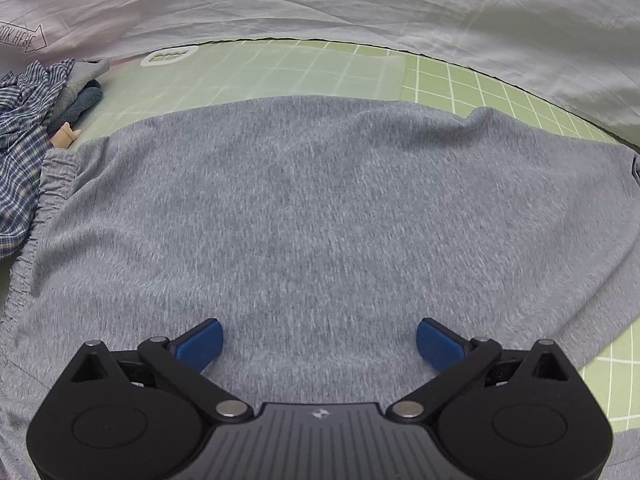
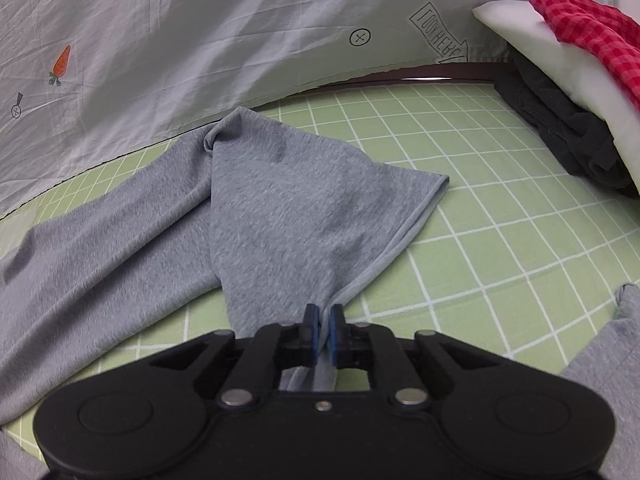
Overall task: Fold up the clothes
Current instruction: 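Smooth the flattened sweatpants with both open grippers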
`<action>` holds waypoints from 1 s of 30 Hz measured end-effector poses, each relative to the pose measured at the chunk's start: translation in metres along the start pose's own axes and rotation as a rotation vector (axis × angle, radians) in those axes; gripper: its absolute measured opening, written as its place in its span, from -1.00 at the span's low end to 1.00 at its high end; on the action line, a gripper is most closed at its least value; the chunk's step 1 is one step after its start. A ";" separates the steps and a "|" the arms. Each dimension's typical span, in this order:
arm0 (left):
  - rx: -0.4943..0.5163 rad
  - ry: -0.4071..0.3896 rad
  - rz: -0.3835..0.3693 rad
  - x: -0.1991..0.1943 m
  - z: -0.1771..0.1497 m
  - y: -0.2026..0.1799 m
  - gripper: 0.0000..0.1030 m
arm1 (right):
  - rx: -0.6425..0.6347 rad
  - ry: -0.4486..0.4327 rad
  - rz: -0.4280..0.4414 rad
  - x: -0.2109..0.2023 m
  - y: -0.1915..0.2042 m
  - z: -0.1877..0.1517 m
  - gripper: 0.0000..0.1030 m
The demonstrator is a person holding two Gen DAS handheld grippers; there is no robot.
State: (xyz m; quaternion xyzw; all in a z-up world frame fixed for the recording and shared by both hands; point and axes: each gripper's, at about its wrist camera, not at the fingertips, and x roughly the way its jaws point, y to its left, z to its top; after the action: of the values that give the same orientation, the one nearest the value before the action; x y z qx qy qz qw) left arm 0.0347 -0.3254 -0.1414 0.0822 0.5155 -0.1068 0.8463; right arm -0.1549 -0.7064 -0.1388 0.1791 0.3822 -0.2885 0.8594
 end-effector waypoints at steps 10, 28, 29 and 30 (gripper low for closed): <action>0.004 0.002 -0.002 0.007 0.012 -0.002 1.00 | -0.237 -0.136 -0.114 -0.008 -0.023 0.083 -0.91; -0.019 -0.026 0.008 0.009 0.012 -0.002 1.00 | 0.061 -0.154 -0.257 0.060 -0.063 0.140 -0.09; -0.017 -0.024 0.007 0.010 0.013 -0.002 1.00 | 0.110 -0.128 -0.235 0.062 -0.065 0.128 -0.09; -0.014 -0.021 0.005 0.010 0.014 -0.002 1.00 | 0.145 -0.106 -0.219 0.066 -0.065 0.120 -0.09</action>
State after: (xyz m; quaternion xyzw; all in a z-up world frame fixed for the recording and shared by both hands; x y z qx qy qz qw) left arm 0.0505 -0.3317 -0.1441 0.0765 0.5070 -0.1019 0.8525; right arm -0.0945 -0.8435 -0.1176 0.1823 0.3318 -0.4163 0.8267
